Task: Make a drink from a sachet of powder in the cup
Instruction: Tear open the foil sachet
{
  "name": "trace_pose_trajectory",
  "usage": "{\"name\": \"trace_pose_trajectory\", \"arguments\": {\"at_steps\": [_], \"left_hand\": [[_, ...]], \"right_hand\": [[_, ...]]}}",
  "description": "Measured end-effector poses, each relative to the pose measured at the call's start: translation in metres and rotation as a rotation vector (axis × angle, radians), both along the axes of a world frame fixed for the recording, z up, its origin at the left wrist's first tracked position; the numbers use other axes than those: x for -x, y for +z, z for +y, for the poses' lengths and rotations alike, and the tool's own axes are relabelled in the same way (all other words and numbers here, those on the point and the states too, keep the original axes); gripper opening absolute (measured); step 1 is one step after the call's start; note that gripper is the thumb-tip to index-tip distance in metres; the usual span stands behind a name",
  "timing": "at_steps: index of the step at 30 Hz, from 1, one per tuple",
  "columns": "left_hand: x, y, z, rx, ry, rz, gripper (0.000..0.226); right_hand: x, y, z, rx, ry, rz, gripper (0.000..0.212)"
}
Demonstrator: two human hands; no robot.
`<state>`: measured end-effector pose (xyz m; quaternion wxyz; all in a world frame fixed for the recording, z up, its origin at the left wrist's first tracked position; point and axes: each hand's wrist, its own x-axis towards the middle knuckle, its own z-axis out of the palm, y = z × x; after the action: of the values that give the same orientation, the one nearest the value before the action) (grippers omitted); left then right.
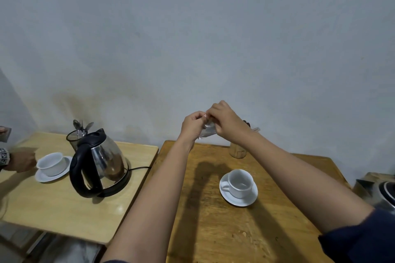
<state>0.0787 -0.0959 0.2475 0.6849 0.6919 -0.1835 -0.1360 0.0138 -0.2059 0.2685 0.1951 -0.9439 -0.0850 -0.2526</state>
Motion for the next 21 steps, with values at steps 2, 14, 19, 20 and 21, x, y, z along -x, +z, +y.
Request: {"name": "trace_pose_trajectory", "arguments": {"at_steps": [2,14,19,20,21], "left_hand": [[-0.001,0.0,0.001,0.043,0.02,0.038,0.027],[-0.024,-0.011,0.015,0.255,0.225,0.115,0.039],[-0.033,-0.014,0.025,0.34,0.382,0.177,0.038],[-0.036,-0.016,0.029,0.356,0.426,0.195,0.037],[-0.04,-0.018,0.034,0.372,0.449,0.203,0.035]], "right_hand": [[-0.001,-0.004,0.004,0.031,0.042,-0.056,0.027],[-0.001,-0.01,0.003,0.069,0.223,-0.078,0.015],[0.003,-0.016,0.006,0.11,0.268,-0.121,0.016],[0.004,-0.016,0.006,0.105,0.271,-0.118,0.014],[0.005,-0.018,0.006,0.086,0.273,-0.11,0.012]]}}
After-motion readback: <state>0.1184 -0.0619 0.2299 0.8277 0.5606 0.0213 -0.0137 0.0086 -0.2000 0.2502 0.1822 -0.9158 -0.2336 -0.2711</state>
